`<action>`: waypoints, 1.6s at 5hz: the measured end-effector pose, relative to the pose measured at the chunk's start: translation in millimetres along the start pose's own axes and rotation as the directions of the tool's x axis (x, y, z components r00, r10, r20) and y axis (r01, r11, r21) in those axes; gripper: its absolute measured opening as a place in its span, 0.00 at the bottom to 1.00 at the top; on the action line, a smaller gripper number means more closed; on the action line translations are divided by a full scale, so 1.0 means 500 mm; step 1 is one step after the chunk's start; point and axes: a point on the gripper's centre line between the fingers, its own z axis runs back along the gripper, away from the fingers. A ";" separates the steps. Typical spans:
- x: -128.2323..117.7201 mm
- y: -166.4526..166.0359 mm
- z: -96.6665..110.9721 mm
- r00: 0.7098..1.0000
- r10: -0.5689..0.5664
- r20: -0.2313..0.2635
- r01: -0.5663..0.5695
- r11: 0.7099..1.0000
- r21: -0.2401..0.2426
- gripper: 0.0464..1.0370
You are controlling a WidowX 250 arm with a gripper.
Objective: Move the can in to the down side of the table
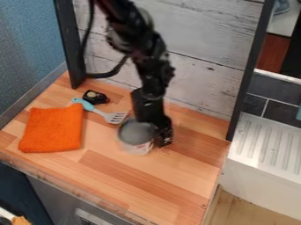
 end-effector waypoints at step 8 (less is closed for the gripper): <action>0.137 0.015 0.131 0.983 0.027 0.181 -0.018 0.999 -0.052 0.96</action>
